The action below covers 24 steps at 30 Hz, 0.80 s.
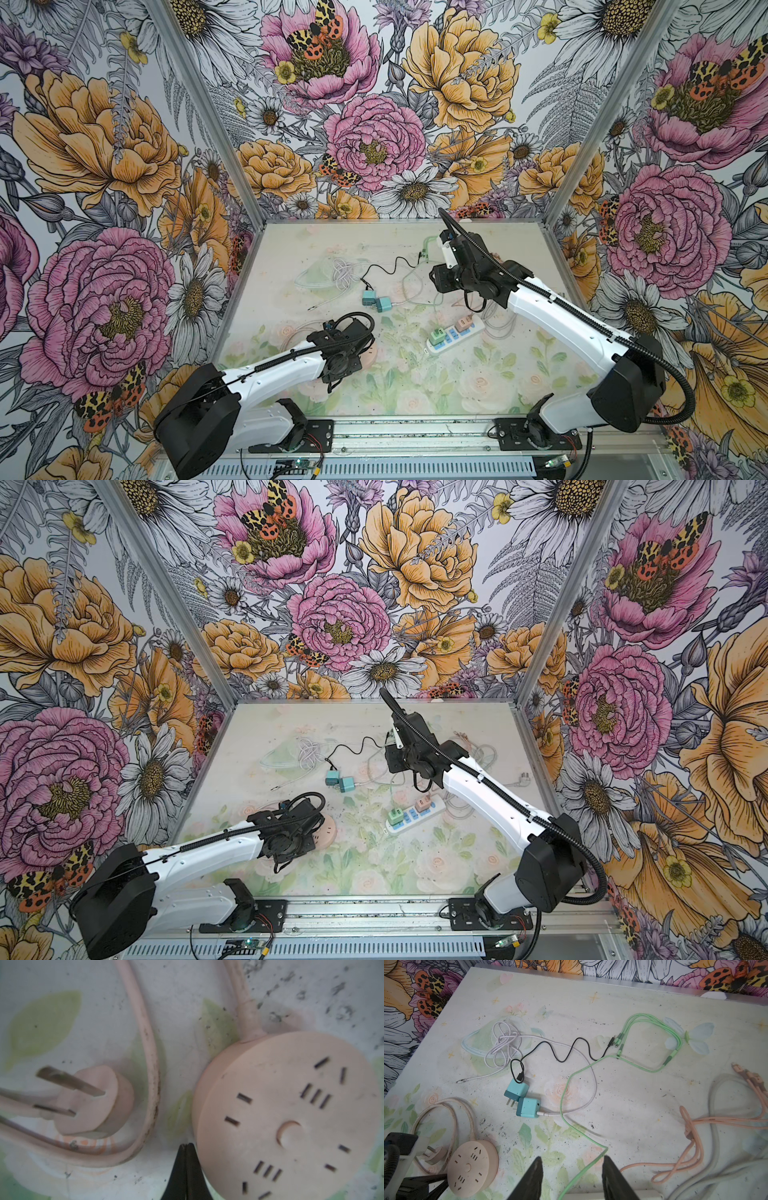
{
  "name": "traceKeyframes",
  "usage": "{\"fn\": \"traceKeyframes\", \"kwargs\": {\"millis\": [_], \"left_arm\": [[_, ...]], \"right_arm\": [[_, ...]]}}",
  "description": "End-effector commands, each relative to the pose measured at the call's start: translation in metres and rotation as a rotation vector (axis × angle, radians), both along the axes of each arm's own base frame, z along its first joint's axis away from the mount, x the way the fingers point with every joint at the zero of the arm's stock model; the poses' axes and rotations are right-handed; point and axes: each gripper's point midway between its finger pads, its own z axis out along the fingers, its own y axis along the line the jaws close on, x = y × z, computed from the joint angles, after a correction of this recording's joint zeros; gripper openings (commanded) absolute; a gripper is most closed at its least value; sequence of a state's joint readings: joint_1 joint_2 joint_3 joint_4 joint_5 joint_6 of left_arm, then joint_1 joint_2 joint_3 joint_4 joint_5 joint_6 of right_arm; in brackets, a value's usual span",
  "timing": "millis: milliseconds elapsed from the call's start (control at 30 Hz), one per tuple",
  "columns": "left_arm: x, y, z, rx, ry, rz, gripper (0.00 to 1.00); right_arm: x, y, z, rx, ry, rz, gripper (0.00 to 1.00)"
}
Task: Insert the plug
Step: 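Position the left gripper above the teal charger blocks near the pink socket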
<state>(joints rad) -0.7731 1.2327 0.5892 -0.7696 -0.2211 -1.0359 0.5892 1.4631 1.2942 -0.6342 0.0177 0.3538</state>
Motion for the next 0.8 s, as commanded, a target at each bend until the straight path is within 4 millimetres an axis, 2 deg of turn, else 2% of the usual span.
{"fn": "traceKeyframes", "kwargs": {"millis": [0, 167, 233, 333, 433, 600, 700, 767], "left_arm": [[0.031, -0.021, 0.014, -0.043, -0.091, -0.032, 0.0], [0.05, -0.043, 0.018, -0.047, -0.085, -0.09, 0.0], [0.05, -0.052, 0.021, -0.072, -0.069, -0.11, 0.0], [0.052, -0.052, 0.035, -0.064, -0.081, -0.121, 0.05], [0.061, -0.055, 0.061, -0.063, -0.124, -0.186, 0.15], [0.089, -0.074, 0.104, -0.069, -0.216, -0.453, 0.36], [0.111, -0.079, 0.117, 0.014, -0.259, -0.619, 0.43], [0.126, -0.085, 0.119, 0.069, -0.269, -0.721, 0.47]], "right_arm": [[0.004, -0.001, 0.009, 0.039, -0.02, -0.005, 0.48], [0.003, -0.008, 0.002, 0.065, 0.019, -0.017, 0.48], [0.003, -0.012, 0.002, 0.072, 0.021, -0.024, 0.48], [0.002, -0.019, 0.002, 0.071, 0.018, -0.04, 0.48], [0.003, -0.023, 0.001, 0.073, 0.02, -0.048, 0.49], [0.004, -0.019, 0.001, 0.096, 0.039, -0.043, 0.49], [0.004, -0.017, -0.001, 0.107, 0.05, -0.044, 0.49], [0.002, -0.018, -0.003, 0.11, 0.059, -0.045, 0.49]]}}
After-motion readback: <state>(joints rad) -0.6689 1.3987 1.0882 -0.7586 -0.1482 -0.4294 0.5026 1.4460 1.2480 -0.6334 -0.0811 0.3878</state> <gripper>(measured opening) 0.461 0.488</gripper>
